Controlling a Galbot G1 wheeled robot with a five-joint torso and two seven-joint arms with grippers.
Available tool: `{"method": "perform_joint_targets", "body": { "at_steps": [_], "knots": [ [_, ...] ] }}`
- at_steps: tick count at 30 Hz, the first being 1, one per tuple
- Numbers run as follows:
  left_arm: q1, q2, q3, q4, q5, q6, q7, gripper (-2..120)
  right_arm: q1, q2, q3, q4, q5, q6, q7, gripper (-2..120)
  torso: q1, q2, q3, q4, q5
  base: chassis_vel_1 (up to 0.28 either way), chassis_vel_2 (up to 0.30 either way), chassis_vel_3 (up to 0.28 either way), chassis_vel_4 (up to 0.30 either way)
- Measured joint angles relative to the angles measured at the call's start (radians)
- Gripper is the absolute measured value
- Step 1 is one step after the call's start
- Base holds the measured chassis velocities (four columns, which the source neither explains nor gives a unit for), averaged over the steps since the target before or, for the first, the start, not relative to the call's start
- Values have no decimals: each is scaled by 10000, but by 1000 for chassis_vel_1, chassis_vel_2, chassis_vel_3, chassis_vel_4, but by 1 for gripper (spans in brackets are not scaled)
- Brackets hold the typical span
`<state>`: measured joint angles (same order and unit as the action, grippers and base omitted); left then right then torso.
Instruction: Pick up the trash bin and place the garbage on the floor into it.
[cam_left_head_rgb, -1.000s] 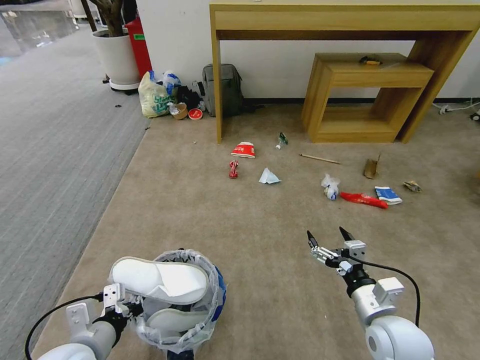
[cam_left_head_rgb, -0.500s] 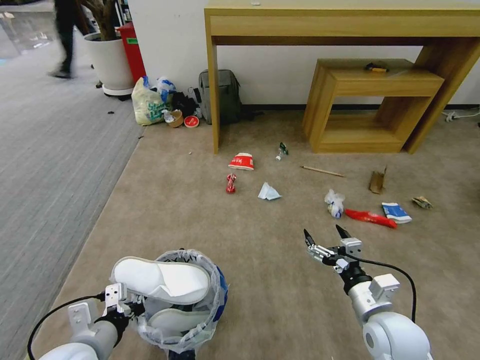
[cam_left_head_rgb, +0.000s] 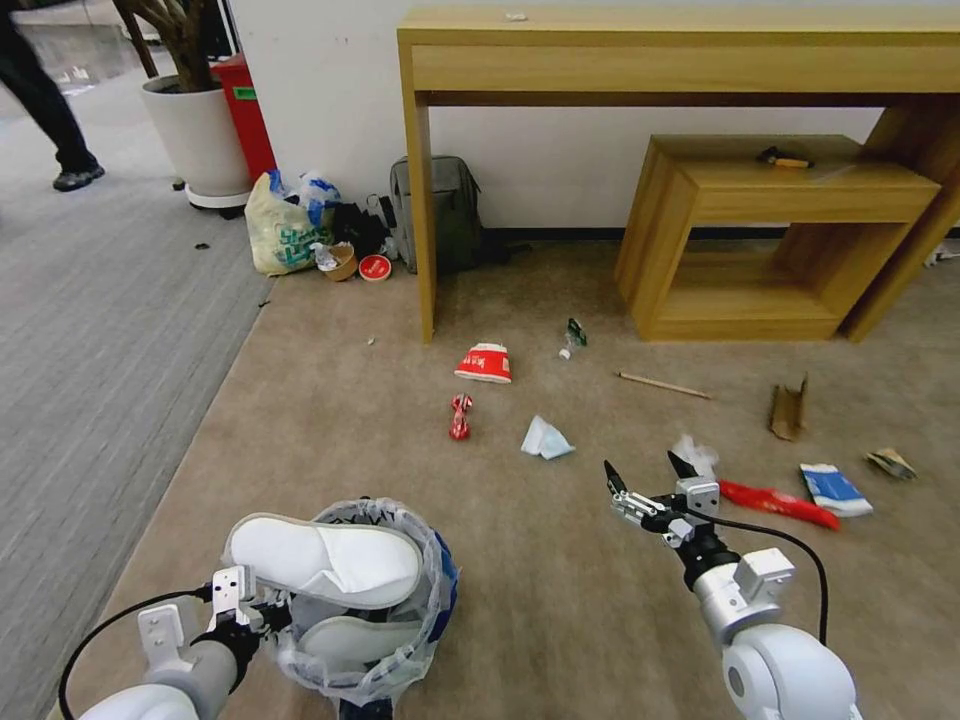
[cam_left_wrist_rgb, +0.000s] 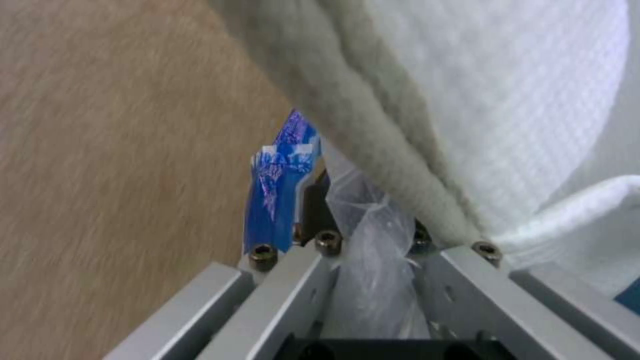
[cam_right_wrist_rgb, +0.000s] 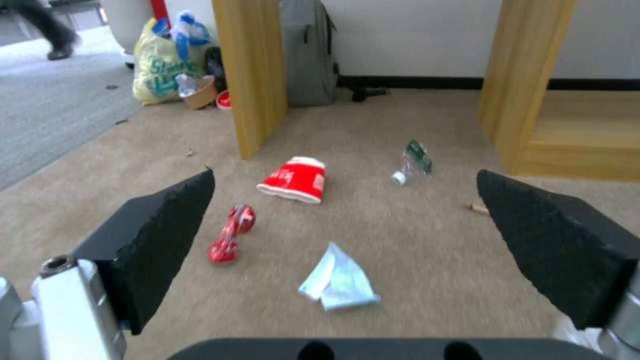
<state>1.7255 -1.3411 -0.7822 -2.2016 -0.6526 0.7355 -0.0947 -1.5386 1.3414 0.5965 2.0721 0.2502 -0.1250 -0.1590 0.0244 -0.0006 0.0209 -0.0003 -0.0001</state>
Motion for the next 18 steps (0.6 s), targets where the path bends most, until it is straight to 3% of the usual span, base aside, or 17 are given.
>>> {"method": "perform_joint_targets", "body": {
  "at_steps": [18],
  "knots": [
    [-32, 7, -70, 106, -6, -6, 109, 0, -20, -20, -128, -179, -119, -22, 90, 100, 3, -1, 4, -3, 0, -268, 272, 276, -271]
  ]
}}
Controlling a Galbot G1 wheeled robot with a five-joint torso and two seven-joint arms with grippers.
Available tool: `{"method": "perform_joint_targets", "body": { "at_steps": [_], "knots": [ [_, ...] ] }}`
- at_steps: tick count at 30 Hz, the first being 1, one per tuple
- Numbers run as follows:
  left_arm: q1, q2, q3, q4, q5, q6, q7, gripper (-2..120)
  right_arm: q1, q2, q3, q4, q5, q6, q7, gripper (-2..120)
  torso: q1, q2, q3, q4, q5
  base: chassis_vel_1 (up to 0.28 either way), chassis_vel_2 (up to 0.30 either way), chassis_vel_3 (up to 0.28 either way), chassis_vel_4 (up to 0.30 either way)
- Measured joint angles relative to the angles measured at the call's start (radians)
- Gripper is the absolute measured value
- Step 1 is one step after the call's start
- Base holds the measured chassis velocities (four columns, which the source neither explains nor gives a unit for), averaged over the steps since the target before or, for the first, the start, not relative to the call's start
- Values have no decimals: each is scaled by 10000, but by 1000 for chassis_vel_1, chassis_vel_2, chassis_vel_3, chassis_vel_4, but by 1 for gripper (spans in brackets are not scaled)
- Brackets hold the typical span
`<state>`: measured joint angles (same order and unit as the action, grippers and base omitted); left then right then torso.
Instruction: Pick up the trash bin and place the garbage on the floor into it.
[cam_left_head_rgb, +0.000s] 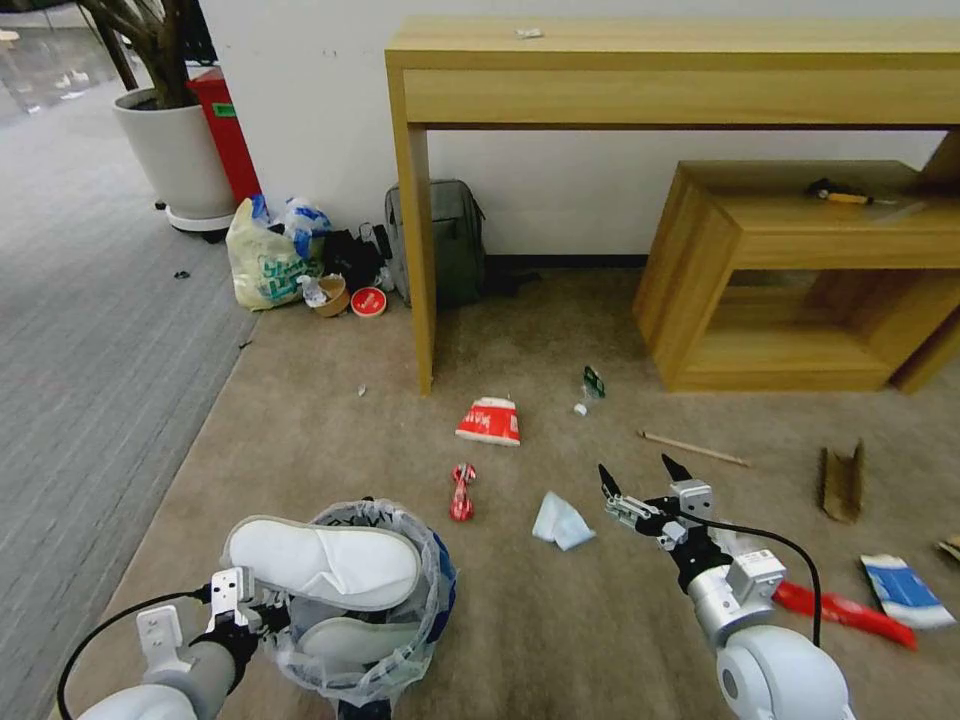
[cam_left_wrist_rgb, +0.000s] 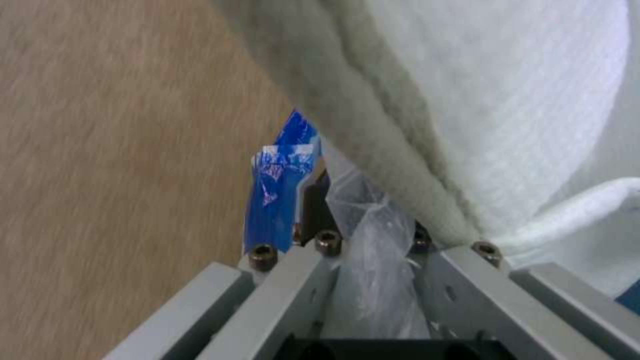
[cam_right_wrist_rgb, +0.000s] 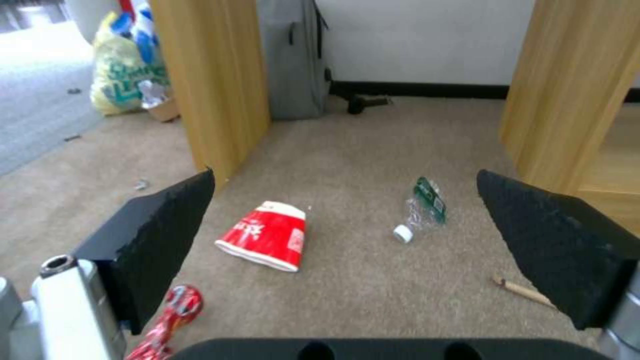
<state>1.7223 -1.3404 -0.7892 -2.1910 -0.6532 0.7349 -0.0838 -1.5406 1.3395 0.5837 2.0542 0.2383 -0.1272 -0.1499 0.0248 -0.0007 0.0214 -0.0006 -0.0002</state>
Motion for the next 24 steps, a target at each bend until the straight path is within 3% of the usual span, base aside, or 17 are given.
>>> {"method": "perform_joint_targets", "body": {
  "at_steps": [8, 12, 16, 19, 24],
  "knots": [
    [44, -60, -41, -17, -7, 1, 12, 0, 728, -455, 2, -1085, 568, -397, 262, 100, -4, 1, -6, 1, 2, -42, 44, 26, -26],
    [47, -72, -85, -91, -6, 1, -18, 0, 1243, -896, -17, -1979, 697, -582, -112, 100, -6, 1, -6, 3, 2, 17, -13, -12, 12],
    [76, -79, -149, -202, -8, 1, -65, 0, 1688, -1484, -159, -2984, 702, -655, -686, 100, -4, 0, -4, 3, 5, 0, 0, 0, 0],
    [129, -122, -221, -319, -10, 1, -121, 0, 2138, -2278, -326, -4044, 590, -662, -1685, 100, -5, 1, -4, 2, 2, 0, 0, 0, 0],
    [135, -190, -279, -342, -10, 3, -205, 0, 2813, -2909, -593, -5208, 300, -628, -2998, 100, -4, 1, -4, 1, 3, 0, 0, 0, 0]
  ]
}}
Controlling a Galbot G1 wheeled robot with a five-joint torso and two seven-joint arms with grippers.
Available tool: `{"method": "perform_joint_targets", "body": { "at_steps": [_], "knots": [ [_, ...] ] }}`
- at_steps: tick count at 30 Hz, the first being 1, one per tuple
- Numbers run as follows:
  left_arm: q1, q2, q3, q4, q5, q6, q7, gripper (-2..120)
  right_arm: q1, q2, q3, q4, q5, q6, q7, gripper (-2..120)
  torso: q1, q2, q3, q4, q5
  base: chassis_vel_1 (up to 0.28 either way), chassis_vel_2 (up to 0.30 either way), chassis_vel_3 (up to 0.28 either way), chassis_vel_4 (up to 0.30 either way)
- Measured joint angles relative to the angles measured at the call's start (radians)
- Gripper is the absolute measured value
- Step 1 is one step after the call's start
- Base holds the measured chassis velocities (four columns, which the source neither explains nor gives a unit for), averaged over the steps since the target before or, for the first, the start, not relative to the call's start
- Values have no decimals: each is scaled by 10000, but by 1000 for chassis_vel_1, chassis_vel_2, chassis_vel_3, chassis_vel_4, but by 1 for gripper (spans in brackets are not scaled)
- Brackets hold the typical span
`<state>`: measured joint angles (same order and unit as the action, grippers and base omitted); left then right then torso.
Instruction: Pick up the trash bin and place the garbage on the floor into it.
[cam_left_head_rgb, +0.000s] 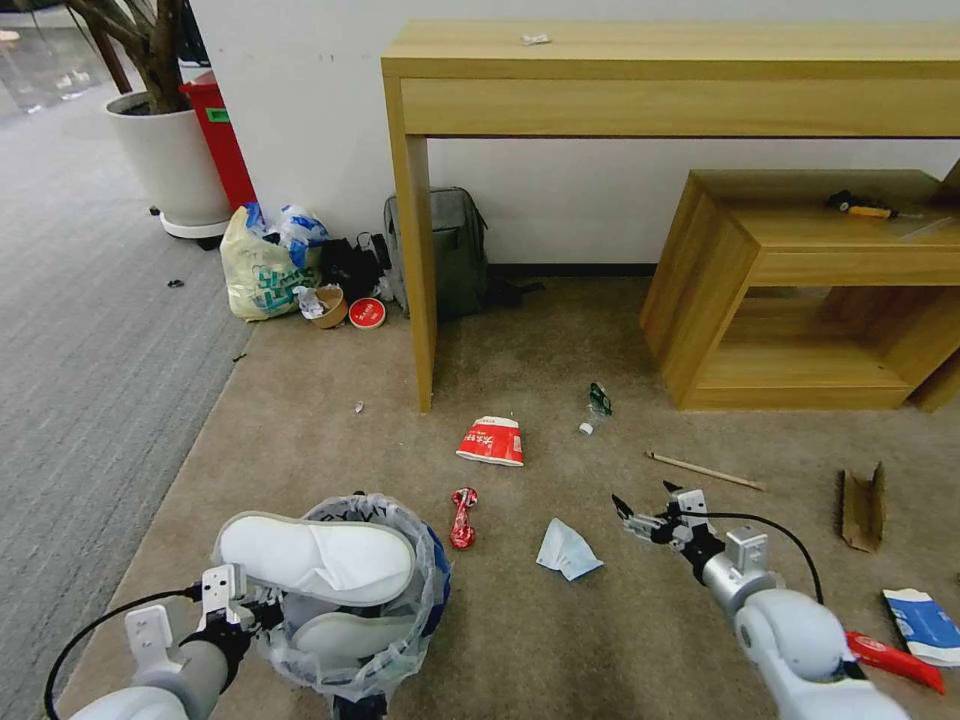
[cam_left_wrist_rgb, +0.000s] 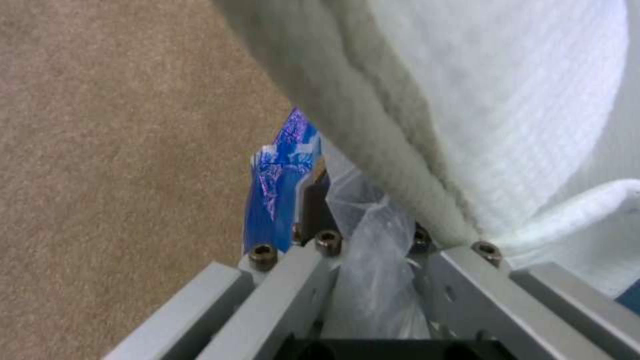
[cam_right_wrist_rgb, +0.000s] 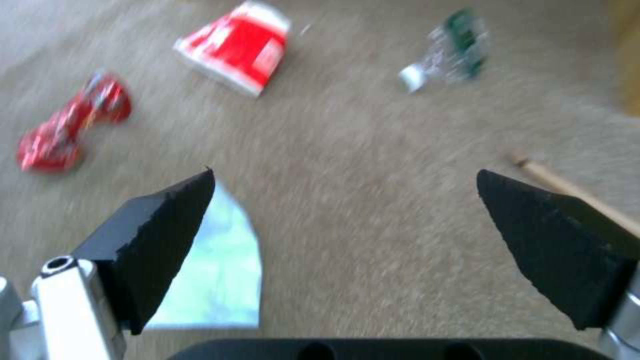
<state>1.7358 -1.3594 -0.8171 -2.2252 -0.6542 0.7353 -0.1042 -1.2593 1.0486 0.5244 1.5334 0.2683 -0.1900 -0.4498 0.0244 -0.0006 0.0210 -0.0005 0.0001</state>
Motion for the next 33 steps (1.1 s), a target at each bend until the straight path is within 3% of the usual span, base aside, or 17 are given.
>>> {"method": "perform_joint_targets", "body": {
  "at_steps": [3, 9, 20, 30, 33],
  "knots": [
    [-25, -90, -37, 28, 5, 2, -87, 0, 678, -176, -308, -844, -533, -44, -1083, 100, 0, 0, 0, 1, -1, 0, 0, 0, 0],
    [-126, -117, -20, 94, 5, 3, -305, 0, 1653, 110, -991, -2068, -1448, 243, -1836, 100, 1, 0, 0, 1, -2, 0, 0, 0, 0],
    [-96, -184, 3, 18, -6, 3, -555, 0, 3106, 952, -2271, -4400, -2235, 760, -2132, 100, 1, 0, 1, 1, -4, 0, 0, 0, 0],
    [-73, -270, 34, -57, -6, 3, -699, 0, 4223, 1868, -2643, -6179, -2470, 1082, -2135, 99, 1, -1, 1, 1, -3, 0, 0, 0, 0],
    [-87, -273, 48, -57, -8, 3, -719, 0, 4393, 2000, -2646, -6437, -2515, 1154, -2138, 92, 2, 0, 1, 3, -2, 0, 0, 0, 0]
  ]
}}
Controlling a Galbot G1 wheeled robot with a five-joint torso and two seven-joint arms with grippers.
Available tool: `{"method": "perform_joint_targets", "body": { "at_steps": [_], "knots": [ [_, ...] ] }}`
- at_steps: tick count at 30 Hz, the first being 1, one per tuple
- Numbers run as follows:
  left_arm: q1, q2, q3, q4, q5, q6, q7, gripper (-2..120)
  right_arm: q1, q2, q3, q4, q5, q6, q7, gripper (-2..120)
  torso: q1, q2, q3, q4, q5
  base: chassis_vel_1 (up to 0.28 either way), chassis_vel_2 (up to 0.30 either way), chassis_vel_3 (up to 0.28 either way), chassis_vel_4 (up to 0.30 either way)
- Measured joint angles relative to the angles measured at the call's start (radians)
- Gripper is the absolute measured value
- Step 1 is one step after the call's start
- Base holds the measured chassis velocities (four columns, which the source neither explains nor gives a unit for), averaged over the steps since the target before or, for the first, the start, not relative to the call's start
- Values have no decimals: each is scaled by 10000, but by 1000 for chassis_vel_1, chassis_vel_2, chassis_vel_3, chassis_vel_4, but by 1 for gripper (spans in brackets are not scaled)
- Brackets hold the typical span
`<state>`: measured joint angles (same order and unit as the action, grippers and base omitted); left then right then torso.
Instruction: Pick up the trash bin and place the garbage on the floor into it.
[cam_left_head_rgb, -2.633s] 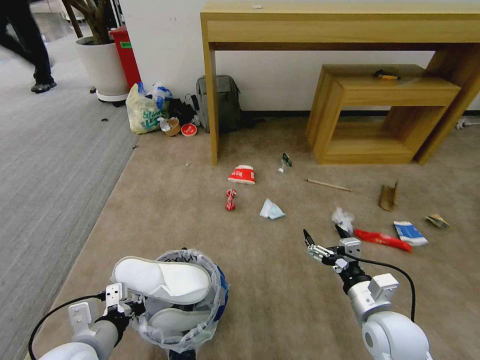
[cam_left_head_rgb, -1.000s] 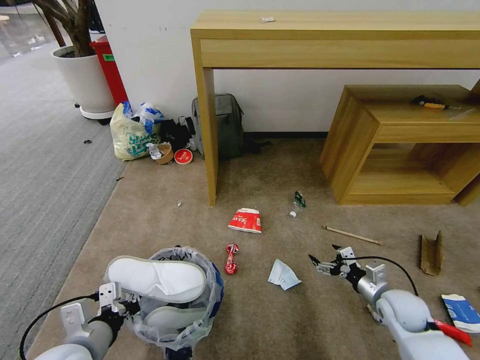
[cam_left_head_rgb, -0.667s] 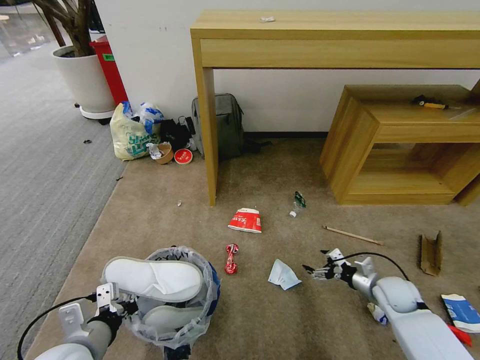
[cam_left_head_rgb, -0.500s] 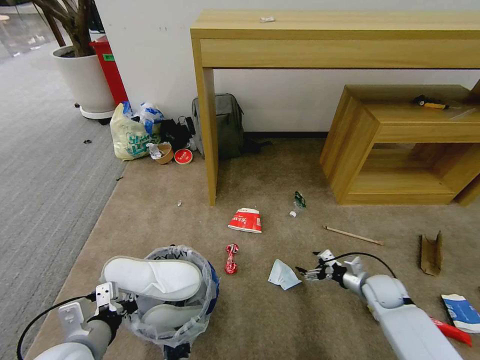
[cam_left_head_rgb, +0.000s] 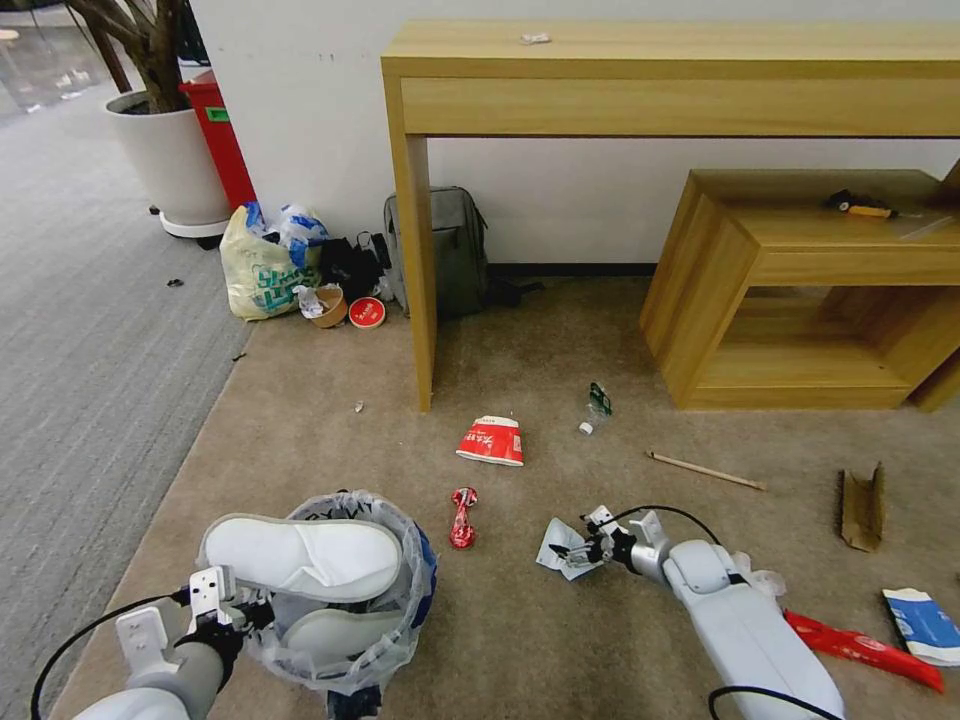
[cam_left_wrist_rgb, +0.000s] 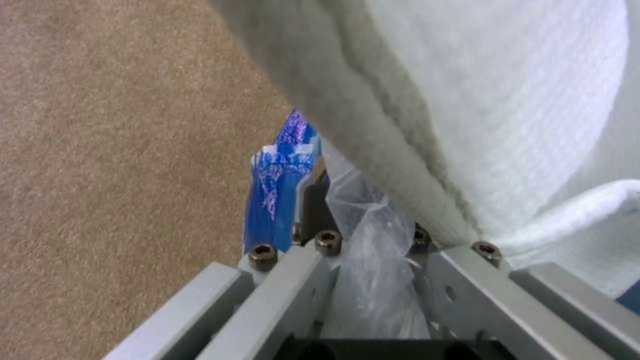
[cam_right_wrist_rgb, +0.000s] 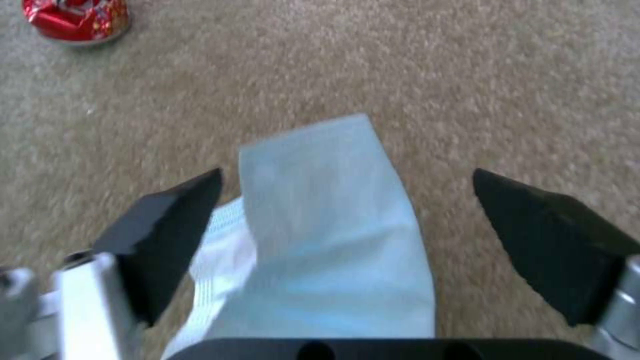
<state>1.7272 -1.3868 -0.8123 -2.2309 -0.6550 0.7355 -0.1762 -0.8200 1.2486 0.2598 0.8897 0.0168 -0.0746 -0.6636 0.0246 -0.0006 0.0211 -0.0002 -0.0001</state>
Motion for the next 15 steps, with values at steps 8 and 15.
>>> {"method": "perform_joint_targets", "body": {
  "at_steps": [8, 15],
  "knots": [
    [-80, 16, 63, 53, -15, 0, -67, 0, 354, 277, -28, -586, -72, 60, 4, 61, 0, 1, -1, 0, -1, 0, 0, 0, 0],
    [-183, 77, 88, 134, -31, 0, -90, 0, 429, 368, 2, -724, -101, 81, 37, 36, -1, 0, -1, -1, -1, 0, 0, 0, 0]
  ]
}}
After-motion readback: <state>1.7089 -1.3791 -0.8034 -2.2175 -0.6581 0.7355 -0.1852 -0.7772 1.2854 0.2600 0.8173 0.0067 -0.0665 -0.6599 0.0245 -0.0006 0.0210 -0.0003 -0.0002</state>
